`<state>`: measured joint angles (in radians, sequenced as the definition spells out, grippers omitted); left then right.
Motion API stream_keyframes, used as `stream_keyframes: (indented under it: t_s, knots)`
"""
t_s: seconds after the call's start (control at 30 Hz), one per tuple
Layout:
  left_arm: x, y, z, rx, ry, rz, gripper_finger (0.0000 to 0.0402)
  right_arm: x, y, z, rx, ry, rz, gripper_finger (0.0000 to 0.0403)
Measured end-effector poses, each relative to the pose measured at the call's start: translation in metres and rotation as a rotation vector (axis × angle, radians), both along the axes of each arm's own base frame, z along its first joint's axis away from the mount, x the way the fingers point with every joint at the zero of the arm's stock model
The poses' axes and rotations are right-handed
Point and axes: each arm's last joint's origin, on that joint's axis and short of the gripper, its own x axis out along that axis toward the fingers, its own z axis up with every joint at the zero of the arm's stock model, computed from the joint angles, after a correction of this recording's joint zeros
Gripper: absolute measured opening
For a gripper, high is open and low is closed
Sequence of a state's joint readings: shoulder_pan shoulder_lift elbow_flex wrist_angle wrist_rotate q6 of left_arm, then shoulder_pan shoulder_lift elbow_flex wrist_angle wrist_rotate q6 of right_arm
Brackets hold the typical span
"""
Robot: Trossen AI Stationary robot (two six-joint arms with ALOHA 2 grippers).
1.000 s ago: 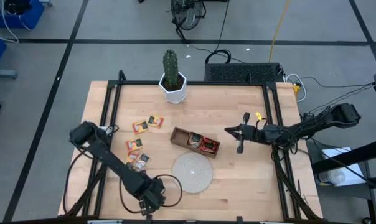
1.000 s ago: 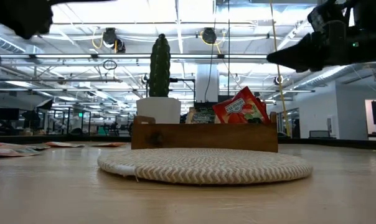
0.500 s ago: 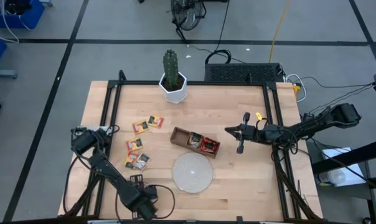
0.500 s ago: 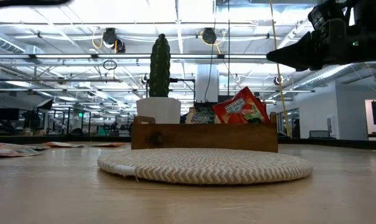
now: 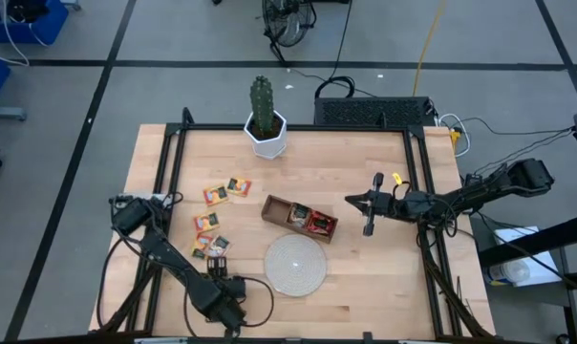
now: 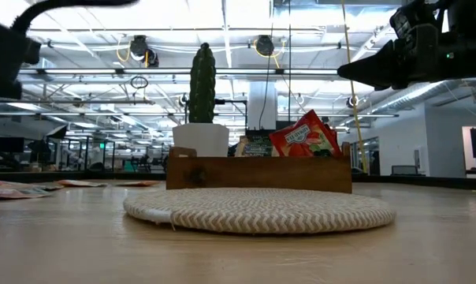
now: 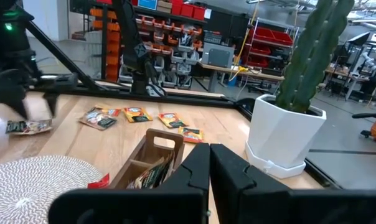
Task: Pick & Place Tea
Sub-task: Put the brown tea bag into the middle section of the wooden organizer
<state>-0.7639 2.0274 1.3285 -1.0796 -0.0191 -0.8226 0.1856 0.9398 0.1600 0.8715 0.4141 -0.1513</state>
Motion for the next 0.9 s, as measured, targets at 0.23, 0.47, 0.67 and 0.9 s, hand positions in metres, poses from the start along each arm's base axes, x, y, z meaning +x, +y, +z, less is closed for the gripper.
stream_keyframes:
  t_s: [0.23, 0.47, 0.67, 0.9]
  knots:
    - [-0.001, 0.005, 0.000, 0.104, 0.003, -0.350, 0.0246, 0.000, 0.000, 0.000, 0.000, 0.001, 0.000, 0.0000]
    - [0.001, 0.005, 0.000, 0.125, -0.009, -0.483, 0.0246, 0.000, 0.000, 0.000, -0.002, 0.003, 0.000, 0.0000]
    - [0.004, -0.001, -0.001, 0.090, -0.057, -0.531, 0.0246, 0.000, 0.000, -0.001, -0.018, 0.010, 0.000, 0.0000]
    - [0.011, -0.004, -0.001, 0.060, -0.097, -0.701, 0.0246, 0.000, 0.000, -0.001, -0.019, 0.012, 0.000, 0.0000]
